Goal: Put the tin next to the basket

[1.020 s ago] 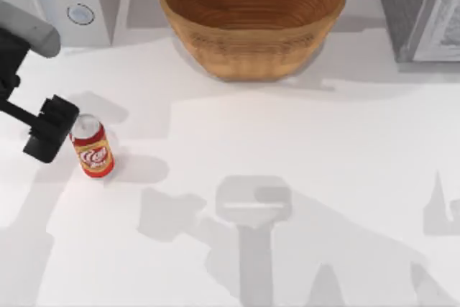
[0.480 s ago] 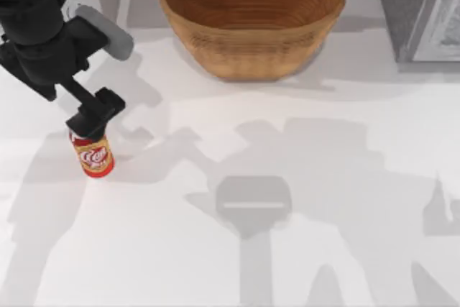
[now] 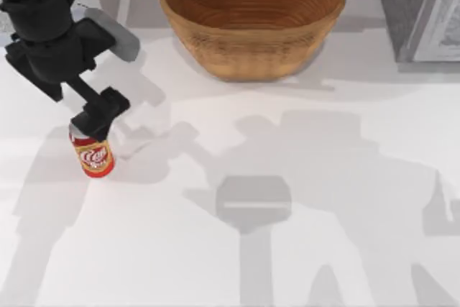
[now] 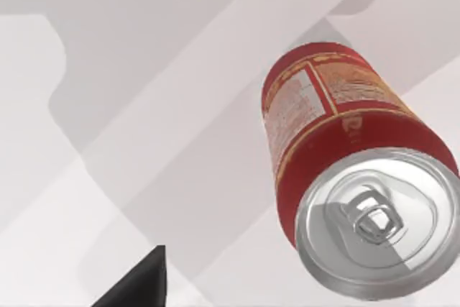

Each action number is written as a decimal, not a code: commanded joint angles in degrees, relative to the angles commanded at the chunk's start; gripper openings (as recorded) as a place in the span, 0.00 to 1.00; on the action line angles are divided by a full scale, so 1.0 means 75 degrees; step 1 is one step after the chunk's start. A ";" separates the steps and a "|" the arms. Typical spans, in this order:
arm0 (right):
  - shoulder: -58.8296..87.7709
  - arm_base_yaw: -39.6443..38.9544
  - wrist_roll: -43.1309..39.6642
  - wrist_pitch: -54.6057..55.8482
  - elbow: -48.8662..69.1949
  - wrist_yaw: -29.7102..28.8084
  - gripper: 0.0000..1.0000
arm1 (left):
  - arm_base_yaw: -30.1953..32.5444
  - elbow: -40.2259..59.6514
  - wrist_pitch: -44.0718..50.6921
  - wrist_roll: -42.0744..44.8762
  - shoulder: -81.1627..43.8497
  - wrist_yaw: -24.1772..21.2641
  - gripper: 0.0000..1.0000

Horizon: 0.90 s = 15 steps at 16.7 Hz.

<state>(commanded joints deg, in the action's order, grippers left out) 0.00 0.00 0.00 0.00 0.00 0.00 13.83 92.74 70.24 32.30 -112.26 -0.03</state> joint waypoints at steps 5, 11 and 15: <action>0.0000 0.0000 0.0000 0.0000 0.0000 0.0000 1.00 | 0.0027 -0.0679 -0.0901 0.0025 -0.0200 -0.0003 1.00; 0.0000 0.0000 0.0000 0.0000 0.0000 0.0000 1.00 | 0.0028 -0.1295 -0.1676 0.0028 -0.0398 -0.0004 1.00; 0.0000 0.0000 0.0000 0.0000 0.0000 0.0000 1.00 | 0.0028 -0.1295 -0.1676 0.0028 -0.0398 -0.0004 0.77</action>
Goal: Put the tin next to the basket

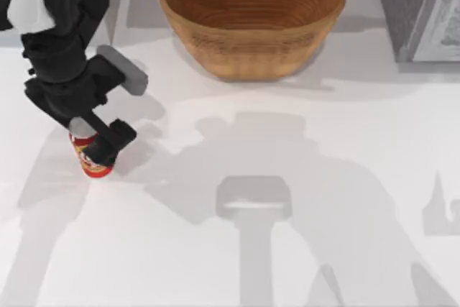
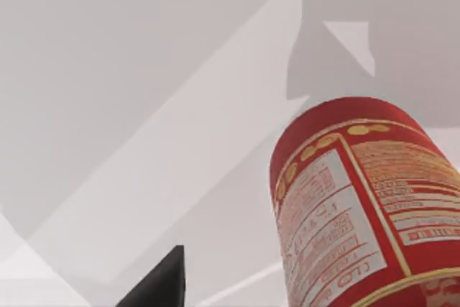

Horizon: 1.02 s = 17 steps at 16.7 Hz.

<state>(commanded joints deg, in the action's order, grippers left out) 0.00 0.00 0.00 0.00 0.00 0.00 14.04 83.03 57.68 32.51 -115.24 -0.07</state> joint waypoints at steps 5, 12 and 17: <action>0.0000 0.0000 0.0000 0.0000 0.0000 0.0000 1.00 | 0.0000 0.0000 0.0000 0.0000 0.0000 0.0000 0.40; 0.0000 0.0000 0.0000 0.0000 0.0000 0.0000 1.00 | 0.0000 0.0000 0.0000 0.0000 0.0000 0.0000 0.00; 0.0000 0.0000 0.0000 0.0000 0.0000 0.0000 1.00 | 0.0000 0.0000 0.0000 0.0000 0.0000 0.0000 0.00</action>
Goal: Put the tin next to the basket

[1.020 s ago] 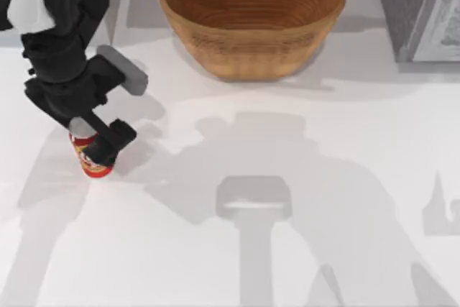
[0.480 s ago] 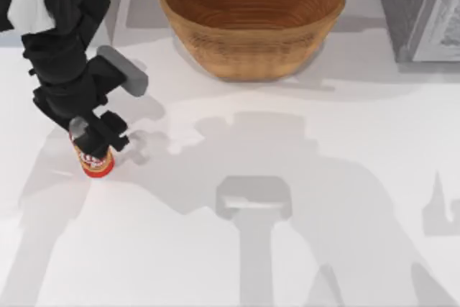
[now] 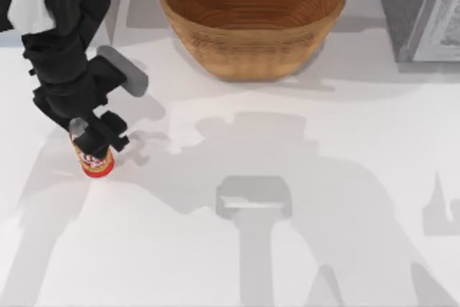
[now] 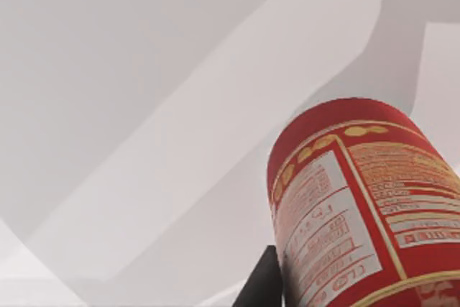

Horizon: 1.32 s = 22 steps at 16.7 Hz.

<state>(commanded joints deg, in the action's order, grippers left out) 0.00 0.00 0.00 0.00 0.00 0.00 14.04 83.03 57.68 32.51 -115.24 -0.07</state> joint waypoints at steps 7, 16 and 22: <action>0.0000 0.0000 0.0000 0.0000 0.0000 0.0000 1.00 | 0.0428 0.0559 0.0267 -0.0832 -0.0341 -0.0002 0.00; 0.0000 0.0000 0.0000 0.0000 0.0000 0.0000 1.00 | 0.2583 0.3086 0.1678 -0.6358 -0.1985 -0.0018 0.00; 0.0000 0.0000 0.0000 0.0000 0.0000 0.0000 1.00 | 0.3839 0.4642 0.2229 -0.9540 -0.2627 0.0018 0.00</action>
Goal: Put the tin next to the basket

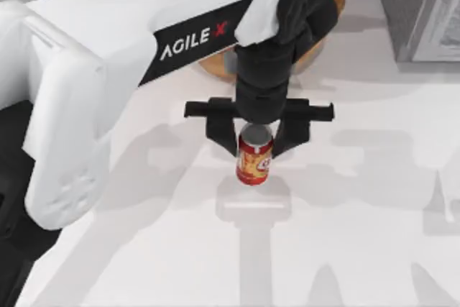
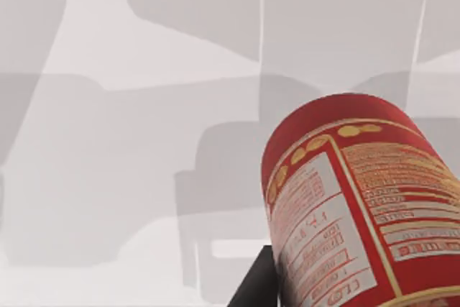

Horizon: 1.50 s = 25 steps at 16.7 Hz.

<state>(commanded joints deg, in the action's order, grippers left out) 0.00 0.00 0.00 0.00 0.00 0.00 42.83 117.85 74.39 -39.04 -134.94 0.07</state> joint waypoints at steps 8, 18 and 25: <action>0.0000 0.0000 0.0000 0.0000 0.0000 0.0000 1.00 | 0.0213 0.0285 0.0028 -0.0490 -0.0049 0.0017 0.00; 0.0000 0.0000 0.0000 0.0000 0.0000 0.0000 1.00 | 0.0243 0.0100 -0.0176 -0.0508 -0.0082 0.0020 0.15; 0.0000 0.0000 0.0000 0.0000 0.0000 0.0000 1.00 | 0.0243 0.0100 -0.0176 -0.0508 -0.0082 0.0020 0.68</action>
<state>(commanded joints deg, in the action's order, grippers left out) 0.00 0.00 0.00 0.00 0.00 0.00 44.65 118.60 73.07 -42.85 -135.56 0.21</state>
